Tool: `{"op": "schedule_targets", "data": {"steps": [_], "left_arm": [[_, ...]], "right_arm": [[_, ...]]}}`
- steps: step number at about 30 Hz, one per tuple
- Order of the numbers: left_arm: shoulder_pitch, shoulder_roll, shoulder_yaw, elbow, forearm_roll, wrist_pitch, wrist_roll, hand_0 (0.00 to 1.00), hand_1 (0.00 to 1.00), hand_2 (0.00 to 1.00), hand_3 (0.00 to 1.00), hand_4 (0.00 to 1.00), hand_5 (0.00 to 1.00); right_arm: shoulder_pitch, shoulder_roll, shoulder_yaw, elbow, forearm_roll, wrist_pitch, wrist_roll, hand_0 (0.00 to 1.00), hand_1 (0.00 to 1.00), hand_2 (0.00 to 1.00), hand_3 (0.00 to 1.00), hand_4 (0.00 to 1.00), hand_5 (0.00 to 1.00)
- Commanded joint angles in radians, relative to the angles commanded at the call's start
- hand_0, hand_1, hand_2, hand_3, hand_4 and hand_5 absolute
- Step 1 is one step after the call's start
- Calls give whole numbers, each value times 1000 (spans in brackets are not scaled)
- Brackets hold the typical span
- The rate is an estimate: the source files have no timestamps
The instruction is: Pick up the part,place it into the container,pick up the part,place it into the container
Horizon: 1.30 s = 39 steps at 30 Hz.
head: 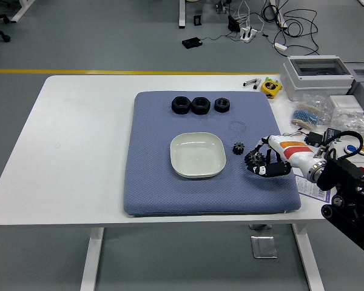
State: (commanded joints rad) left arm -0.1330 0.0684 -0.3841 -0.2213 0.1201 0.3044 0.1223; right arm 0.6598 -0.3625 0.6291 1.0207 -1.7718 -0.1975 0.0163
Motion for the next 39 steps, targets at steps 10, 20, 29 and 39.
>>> {"op": "schedule_targets", "data": {"steps": [10,20,29,39], "left_arm": [[-7,2,10,0,-18,-1,-4,530,547,654,592,584,563],[-14,4,17,-1,-30,1,-8,529,547,656,592,583,562],[-24,9,17,-1,-35,3,-9,531,544,657,592,584,561],[-29,11,16,-1,-30,3,-8,531,542,660,592,585,561]], "right_arm": [[49,67,-30,63,5,-16,-5,3,124,294,526,780,460],[142,226,-109,-68,-15,-45,-96,14,162,367,540,803,438],[199,287,-147,-158,-35,-96,-74,246,419,802,998,998,387],[220,291,-133,-161,-32,-114,-61,269,440,823,998,998,370]]}}
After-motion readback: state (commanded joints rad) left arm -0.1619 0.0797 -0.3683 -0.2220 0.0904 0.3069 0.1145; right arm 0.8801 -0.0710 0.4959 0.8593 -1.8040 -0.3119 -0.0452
